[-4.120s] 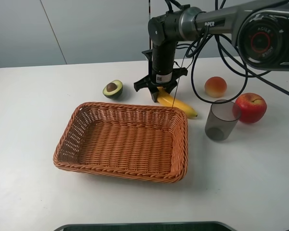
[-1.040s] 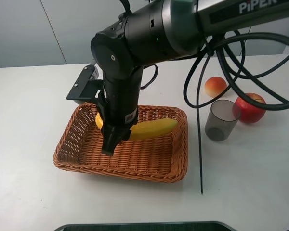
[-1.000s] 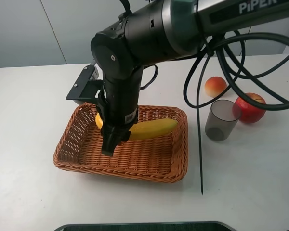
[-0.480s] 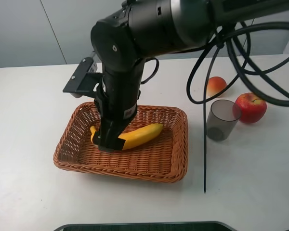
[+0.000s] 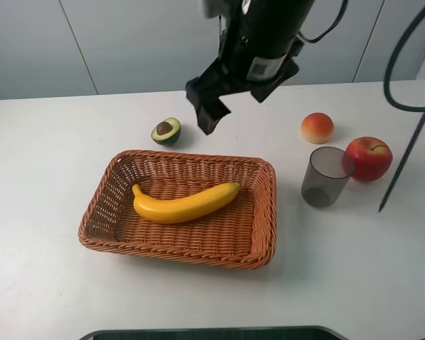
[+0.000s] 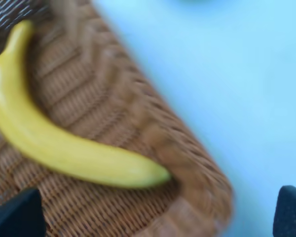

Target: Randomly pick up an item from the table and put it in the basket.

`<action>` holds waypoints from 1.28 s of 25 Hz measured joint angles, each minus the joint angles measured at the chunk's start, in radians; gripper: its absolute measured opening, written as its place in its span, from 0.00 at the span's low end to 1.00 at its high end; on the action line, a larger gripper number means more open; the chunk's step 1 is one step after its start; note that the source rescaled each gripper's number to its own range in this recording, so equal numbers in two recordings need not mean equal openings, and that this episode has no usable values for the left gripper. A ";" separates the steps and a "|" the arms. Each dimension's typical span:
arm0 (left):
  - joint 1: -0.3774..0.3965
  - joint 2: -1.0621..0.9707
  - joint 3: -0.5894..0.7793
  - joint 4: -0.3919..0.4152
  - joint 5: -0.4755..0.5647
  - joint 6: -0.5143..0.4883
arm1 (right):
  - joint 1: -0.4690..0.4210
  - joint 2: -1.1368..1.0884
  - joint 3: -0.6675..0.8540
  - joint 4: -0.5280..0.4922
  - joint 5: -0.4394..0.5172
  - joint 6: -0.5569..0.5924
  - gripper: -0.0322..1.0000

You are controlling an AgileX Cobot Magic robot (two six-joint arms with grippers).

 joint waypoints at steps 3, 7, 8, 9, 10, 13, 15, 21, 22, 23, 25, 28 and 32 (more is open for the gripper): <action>0.000 0.000 0.000 0.000 0.000 0.000 | -0.090 -0.088 0.038 0.002 0.024 0.060 1.00; 0.000 0.000 0.000 0.000 0.000 0.000 | -0.231 -0.221 0.130 0.024 0.049 0.094 1.00; 0.000 0.000 0.000 0.000 0.000 0.000 | -0.264 -0.253 0.153 0.026 0.057 0.096 1.00; 0.000 0.000 0.000 0.000 0.000 0.000 | -0.304 -0.292 0.180 0.026 0.062 0.098 1.00; 0.000 0.000 0.000 0.000 0.000 0.000 | -0.343 -0.334 0.207 0.026 0.066 0.100 1.00; 0.000 0.000 0.000 0.000 0.000 0.000 | -0.448 -0.456 0.283 0.026 0.073 0.100 1.00; 0.000 0.000 0.000 0.000 0.000 0.000 | -0.520 -0.544 0.333 0.026 0.075 0.100 1.00; 0.000 0.000 0.000 0.005 0.000 0.006 | -0.678 -0.798 0.459 0.026 0.078 0.073 1.00; 0.000 0.000 0.000 0.005 0.000 0.006 | -0.689 -0.836 0.476 0.026 0.078 0.071 1.00; 0.000 0.000 0.000 0.000 0.000 0.006 | -0.696 -0.882 0.496 0.020 0.078 0.069 1.00; 0.000 0.000 0.000 0.000 0.000 0.000 | -0.696 -0.974 0.528 0.018 0.081 0.064 1.00; 0.000 0.000 0.000 0.000 0.000 0.000 | -0.696 -1.104 0.577 0.016 0.095 0.037 1.00; 0.000 0.000 0.000 0.000 0.000 0.000 | -0.696 -1.284 0.631 0.014 0.126 -0.015 1.00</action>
